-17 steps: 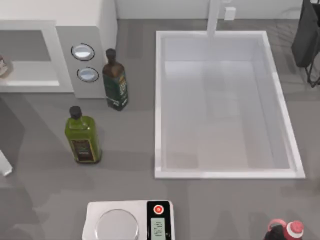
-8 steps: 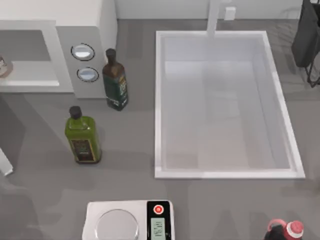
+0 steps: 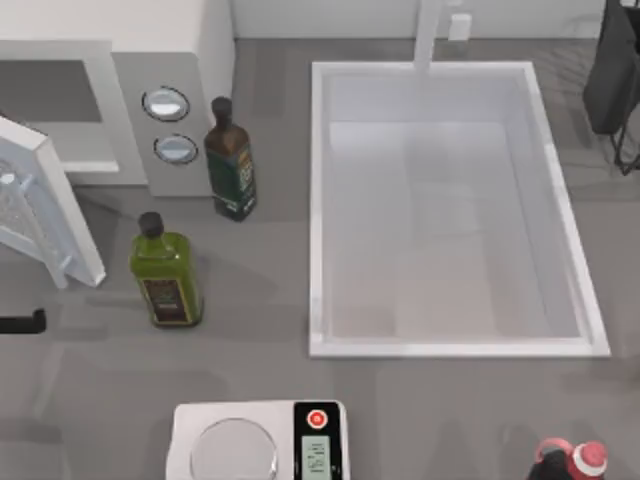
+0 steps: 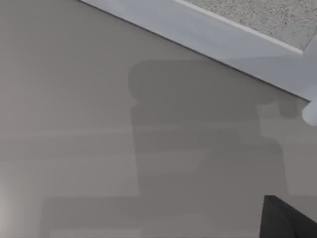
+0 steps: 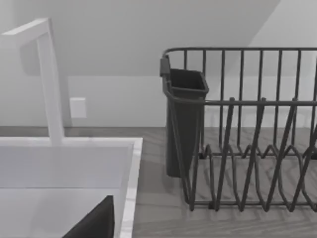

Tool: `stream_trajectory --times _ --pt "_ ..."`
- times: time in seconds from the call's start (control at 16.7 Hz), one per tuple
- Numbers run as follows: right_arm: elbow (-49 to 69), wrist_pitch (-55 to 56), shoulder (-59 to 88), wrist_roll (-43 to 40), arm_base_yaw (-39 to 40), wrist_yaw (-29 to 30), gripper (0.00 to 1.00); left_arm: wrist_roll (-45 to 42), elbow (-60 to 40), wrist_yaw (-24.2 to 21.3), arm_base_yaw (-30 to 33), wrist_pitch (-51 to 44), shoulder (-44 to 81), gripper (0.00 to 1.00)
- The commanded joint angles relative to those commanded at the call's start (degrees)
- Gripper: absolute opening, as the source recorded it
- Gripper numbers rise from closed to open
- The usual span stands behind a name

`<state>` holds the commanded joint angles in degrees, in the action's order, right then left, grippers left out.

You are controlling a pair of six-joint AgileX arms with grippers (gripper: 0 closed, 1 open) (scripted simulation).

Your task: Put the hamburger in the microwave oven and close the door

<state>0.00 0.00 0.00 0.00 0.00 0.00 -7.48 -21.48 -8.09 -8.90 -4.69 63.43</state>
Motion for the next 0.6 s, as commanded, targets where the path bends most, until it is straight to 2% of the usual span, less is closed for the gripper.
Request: stream_trajectory --times 0.18,0.6 --pt "0.0 0.0 0.0 0.0 0.0 0.0 1.00 3.8 1.8 3.7 4.4 0.3 -2.7 0.00" --pt "0.0 0.0 0.0 0.0 0.0 0.0 1.00 4.0 0.2 3.8 4.6 1.4 -1.4 0.00"
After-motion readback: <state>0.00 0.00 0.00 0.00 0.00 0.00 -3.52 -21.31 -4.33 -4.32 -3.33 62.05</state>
